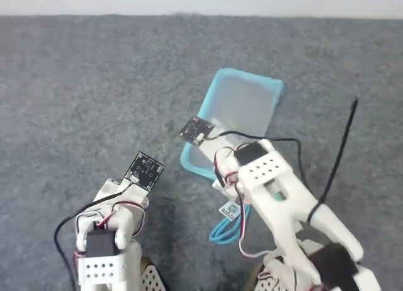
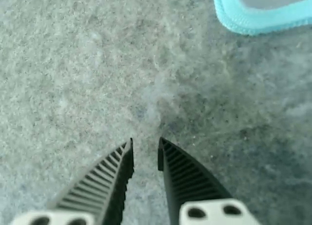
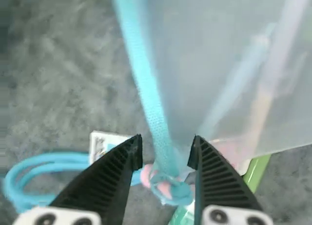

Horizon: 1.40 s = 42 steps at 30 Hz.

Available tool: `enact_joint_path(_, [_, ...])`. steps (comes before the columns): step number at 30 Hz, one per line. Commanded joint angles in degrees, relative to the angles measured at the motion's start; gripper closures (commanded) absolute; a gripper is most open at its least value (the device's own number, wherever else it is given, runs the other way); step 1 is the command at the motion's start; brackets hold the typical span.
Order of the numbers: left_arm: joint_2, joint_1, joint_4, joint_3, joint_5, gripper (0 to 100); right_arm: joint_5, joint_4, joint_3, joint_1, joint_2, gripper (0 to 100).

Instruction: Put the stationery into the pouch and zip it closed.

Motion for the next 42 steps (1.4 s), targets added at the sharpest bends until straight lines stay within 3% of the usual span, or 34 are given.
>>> enact_joint_path(1, [-1.41,-0.18,0.7,-0.31,-0.7,92,1.14,-4.0,-4.04,3.65,5.23,82.3])
enact_joint_path(9, [-1.41,-0.18,0.7,-0.31,-0.7,92,-0.09,-3.47,-19.08,4.97,13.58,82.3])
enact_joint_path(13, [-1.41,-0.18,0.7,-0.31,-0.7,92,-0.18,3.82,-22.51,4.18,9.27,82.3])
enact_joint_path(20, [-1.41,-0.18,0.62,-0.31,-0.79,92,-0.09,3.91,-6.24,-4.18,-14.29,82.2])
enact_joint_path(24, [-1.41,-0.18,0.62,-0.31,-0.79,92,0.0,4.09,2.64,-4.62,-19.74,82.2])
enact_joint_path(33, [-1.41,-0.18,0.7,-0.31,-0.79,92,0.0,-0.75,6.33,-3.3,-12.18,82.2])
enact_joint_path(42, [-1.41,-0.18,0.79,-0.31,-0.79,92,-0.44,-9.63,-0.18,6.55,1.27,82.2])
